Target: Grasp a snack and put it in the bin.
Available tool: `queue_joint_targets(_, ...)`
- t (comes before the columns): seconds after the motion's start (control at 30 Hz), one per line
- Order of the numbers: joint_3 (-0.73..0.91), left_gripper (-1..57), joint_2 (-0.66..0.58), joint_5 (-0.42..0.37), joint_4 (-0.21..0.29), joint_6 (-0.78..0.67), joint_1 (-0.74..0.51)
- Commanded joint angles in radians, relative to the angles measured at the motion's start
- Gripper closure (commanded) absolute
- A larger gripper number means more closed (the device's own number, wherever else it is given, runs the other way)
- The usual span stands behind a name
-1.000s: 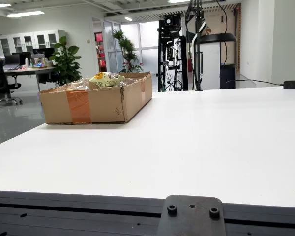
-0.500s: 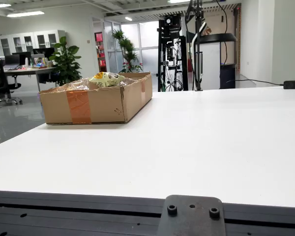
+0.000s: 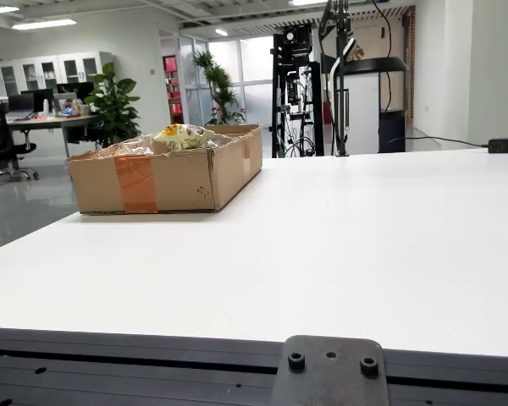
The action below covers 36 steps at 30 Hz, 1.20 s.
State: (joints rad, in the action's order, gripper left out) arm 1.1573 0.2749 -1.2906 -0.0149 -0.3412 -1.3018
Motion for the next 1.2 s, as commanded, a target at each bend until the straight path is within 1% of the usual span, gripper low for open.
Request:
queue_joint_targets(0.03,0.002,56.5,0.001,0.000,0.000,-0.037,0.018)
queue_joint_targets(0.13,0.012,56.4,-0.006,0.001,-0.001,-0.052,0.028)
queue_joint_targets(0.33,0.021,56.2,-0.011,0.008,-0.006,-0.024,0.061)
queue_joint_targets(0.83,0.023,56.1,-0.014,0.018,-0.014,0.038,0.211)
queue_joint_targets(1.0,0.023,56.1,-0.014,0.019,-0.015,0.065,0.223)
queue_joint_targets(1.2,0.022,56.1,-0.014,0.020,-0.016,0.075,0.197)
